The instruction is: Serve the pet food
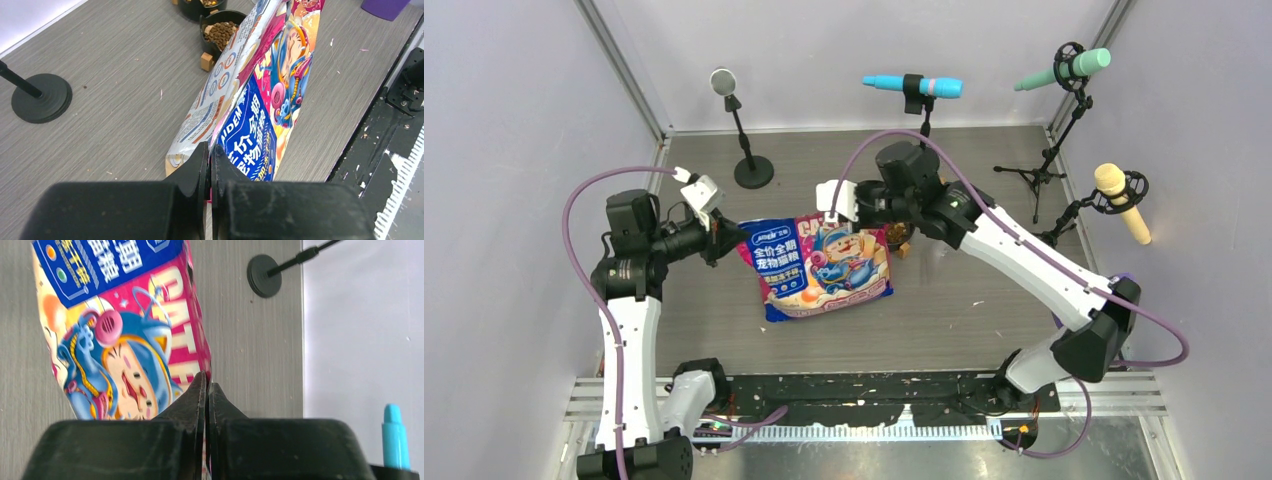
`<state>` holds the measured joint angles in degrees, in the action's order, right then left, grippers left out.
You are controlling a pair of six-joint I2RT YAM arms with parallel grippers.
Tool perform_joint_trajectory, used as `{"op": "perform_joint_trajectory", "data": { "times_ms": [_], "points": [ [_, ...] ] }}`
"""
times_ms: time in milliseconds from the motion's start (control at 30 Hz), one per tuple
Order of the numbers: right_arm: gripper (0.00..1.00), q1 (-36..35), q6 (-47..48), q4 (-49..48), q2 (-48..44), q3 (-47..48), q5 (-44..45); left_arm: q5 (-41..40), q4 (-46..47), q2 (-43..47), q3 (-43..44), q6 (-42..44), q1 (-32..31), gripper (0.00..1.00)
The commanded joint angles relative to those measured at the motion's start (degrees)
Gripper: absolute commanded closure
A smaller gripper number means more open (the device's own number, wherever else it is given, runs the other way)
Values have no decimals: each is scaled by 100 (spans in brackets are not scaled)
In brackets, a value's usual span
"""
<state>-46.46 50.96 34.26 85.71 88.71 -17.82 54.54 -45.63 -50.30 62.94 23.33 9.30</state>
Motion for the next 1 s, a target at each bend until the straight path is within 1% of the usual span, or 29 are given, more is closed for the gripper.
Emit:
{"op": "perform_joint_trajectory", "data": {
  "times_ms": [0,133,333,600,733,833,867,900,933,967],
  "points": [
    [95,761,406,347,-666,-244,1655,-970,263,35,99,165,204,100],
    [95,1007,442,276,-998,-572,1740,-935,167,7,224,193,204,100],
    [95,1427,461,202,-1396,-950,1641,-810,10,-18,390,188,204,100],
    [95,1976,286,-117,-2045,-1252,1039,-743,-7,251,330,135,204,100],
    [95,1991,36,-182,-2129,-1217,583,-702,36,395,308,14,204,100],
    [95,1991,-562,-429,-2196,-1287,558,-646,28,450,383,-228,196,100],
    [94,1991,-921,-671,-2215,-1321,602,-576,60,450,405,-398,196,86],
    [91,1991,-1115,-878,-2243,-1367,608,-398,81,443,422,-522,191,61],
    [78,1991,-1525,-966,-2247,-1379,586,-142,85,431,471,-575,170,52],
    [70,1991,-1729,-1115,-2240,-1388,560,49,121,410,531,-754,106,48]
  ]
}}
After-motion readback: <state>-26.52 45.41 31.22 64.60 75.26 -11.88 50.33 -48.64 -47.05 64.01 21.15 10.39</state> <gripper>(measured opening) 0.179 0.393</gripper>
